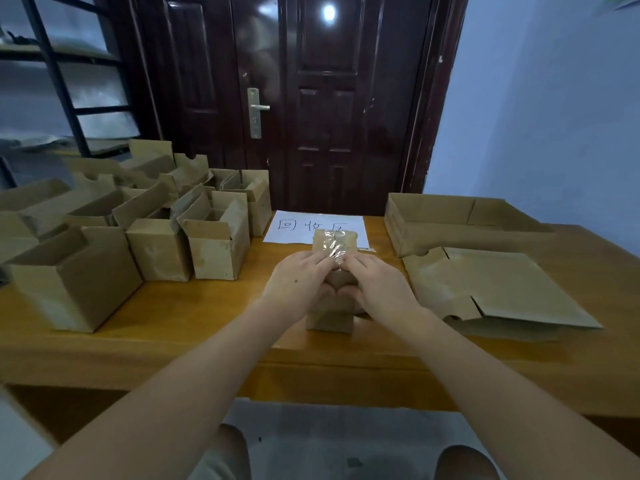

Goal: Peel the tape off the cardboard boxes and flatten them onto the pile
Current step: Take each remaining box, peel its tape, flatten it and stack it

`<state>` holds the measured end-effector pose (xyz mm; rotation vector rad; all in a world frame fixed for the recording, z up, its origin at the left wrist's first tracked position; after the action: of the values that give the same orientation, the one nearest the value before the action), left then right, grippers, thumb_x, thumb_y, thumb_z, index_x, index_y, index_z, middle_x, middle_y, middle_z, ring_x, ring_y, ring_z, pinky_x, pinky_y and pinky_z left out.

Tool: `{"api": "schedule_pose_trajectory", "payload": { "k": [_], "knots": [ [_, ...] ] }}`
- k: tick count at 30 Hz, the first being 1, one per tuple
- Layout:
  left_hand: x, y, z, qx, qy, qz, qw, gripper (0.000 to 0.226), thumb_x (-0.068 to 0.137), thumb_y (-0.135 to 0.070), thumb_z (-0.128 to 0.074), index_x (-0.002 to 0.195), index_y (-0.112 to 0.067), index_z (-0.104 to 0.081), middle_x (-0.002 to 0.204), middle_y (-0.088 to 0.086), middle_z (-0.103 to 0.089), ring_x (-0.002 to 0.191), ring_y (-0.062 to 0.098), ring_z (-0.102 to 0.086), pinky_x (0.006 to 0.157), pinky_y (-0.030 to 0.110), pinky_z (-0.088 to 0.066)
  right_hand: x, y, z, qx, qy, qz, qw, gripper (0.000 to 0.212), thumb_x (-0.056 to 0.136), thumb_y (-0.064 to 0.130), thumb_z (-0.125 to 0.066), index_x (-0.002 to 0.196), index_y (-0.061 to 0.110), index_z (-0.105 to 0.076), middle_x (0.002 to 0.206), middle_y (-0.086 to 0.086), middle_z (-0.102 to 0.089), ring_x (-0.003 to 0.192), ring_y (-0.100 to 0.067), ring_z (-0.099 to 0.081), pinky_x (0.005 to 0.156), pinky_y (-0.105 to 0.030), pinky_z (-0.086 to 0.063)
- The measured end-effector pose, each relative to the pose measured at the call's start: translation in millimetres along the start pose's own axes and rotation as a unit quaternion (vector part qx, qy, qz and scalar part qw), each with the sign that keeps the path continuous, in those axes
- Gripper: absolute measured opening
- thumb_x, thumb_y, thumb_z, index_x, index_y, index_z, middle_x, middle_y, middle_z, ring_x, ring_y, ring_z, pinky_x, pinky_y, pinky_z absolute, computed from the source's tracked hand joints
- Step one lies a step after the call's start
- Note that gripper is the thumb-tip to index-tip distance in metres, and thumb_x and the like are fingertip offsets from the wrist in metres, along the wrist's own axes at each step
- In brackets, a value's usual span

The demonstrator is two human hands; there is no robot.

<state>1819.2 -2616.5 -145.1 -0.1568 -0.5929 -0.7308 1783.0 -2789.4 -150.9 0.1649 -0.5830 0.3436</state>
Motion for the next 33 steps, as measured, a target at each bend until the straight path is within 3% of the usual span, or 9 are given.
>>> {"api": "schedule_pose_trajectory", "payload": {
  "k": [4, 11, 16, 20, 25, 30, 33],
  "knots": [
    [0, 3, -5, 0.007, -0.007, 0.001, 1.0, 0.027, 0.089, -0.041, -0.074, 0.11, -0.025, -0.066, 0.106, -0.008, -0.069, 0.095, 0.015, -0.062, 0.084, 0.027, -0.052, -1, 2, 0, -0.004, -0.016, 0.007, 1.0, 0.039, 0.085, 0.026, -0.08, 0.12, 0.016, -0.065, 0.129, -0.004, -0.067, 0.119, -0.025, -0.064, 0.087, -0.037, -0.058],
    [0, 2, -6, 0.016, -0.022, -0.005, 1.0, 0.021, 0.095, -0.041, -0.067, 0.11, -0.027, -0.066, 0.106, -0.009, -0.07, 0.096, 0.013, -0.062, 0.084, 0.025, -0.049, -2, -1, -1, -0.02, 0.023, 0.006, 1.0, 0.054, 0.082, 0.031, -0.082, 0.13, 0.016, -0.061, 0.138, -0.005, -0.063, 0.129, -0.023, -0.058, 0.101, -0.037, -0.053],
    [2, 4, -7, 0.006, -0.022, -0.002, 1.0, 0.018, 0.097, -0.039, -0.064, 0.11, -0.027, -0.066, 0.106, -0.009, -0.069, 0.095, 0.013, -0.061, 0.082, 0.026, -0.05, 5, 5, 7, -0.054, 0.015, 0.025, 0.998, 0.034, 0.083, 0.03, -0.081, 0.106, 0.017, -0.061, 0.117, -0.003, -0.07, 0.104, -0.024, -0.068, 0.077, -0.035, -0.056],
    [-3, 4, -6, -0.022, -0.026, -0.011, 0.999, 0.03, 0.094, -0.039, -0.066, 0.121, -0.025, -0.064, 0.118, -0.007, -0.068, 0.104, 0.016, -0.061, 0.089, 0.029, -0.05, 8, 7, 13, -0.072, 0.006, 0.049, 0.996, 0.029, 0.081, 0.027, -0.082, 0.097, 0.016, -0.062, 0.101, -0.003, -0.072, 0.087, -0.026, -0.069, 0.059, -0.031, -0.048],
    [-9, 5, -9, -0.015, -0.004, -0.008, 1.0, 0.058, 0.082, -0.059, -0.076, 0.126, -0.025, -0.06, 0.126, -0.006, -0.065, 0.112, 0.016, -0.056, 0.096, 0.029, -0.048, 10, 9, 17, -0.081, 0.022, 0.056, 0.995, 0.019, 0.091, 0.031, -0.072, 0.099, 0.015, -0.063, 0.098, -0.003, -0.071, 0.086, -0.025, -0.068, 0.061, -0.03, -0.041],
    [-4, -3, -14, -0.01, -0.041, 0.01, 0.999, 0.047, 0.084, -0.055, -0.075, 0.114, -0.021, -0.062, 0.115, -0.003, -0.066, 0.104, 0.017, -0.055, 0.088, 0.029, -0.049, 10, 8, 18, -0.082, 0.023, 0.061, 0.994, 0.019, 0.095, 0.035, -0.068, 0.096, 0.017, -0.061, 0.094, 0.0, -0.071, 0.081, -0.022, -0.068, 0.059, -0.027, -0.04],
    [-3, -2, -15, -0.018, -0.047, 0.007, 0.999, 0.041, 0.089, -0.049, -0.074, 0.116, -0.022, -0.062, 0.116, -0.003, -0.067, 0.104, 0.017, -0.056, 0.087, 0.028, -0.049, 11, 8, 15, -0.074, 0.032, 0.043, 0.996, 0.021, 0.1, 0.039, -0.06, 0.102, 0.018, -0.063, 0.103, 0.0, -0.072, 0.089, -0.021, -0.069, 0.065, -0.032, -0.052]
  ]
}}
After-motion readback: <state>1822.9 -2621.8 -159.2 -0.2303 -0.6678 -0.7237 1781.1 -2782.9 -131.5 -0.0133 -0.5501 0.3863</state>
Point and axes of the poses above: each hand's wrist, its own x-axis towards the middle knuckle, its own z-axis out of the back of the hand, y = z × x, the point moved 2 cm from there along x, towards the middle knuckle
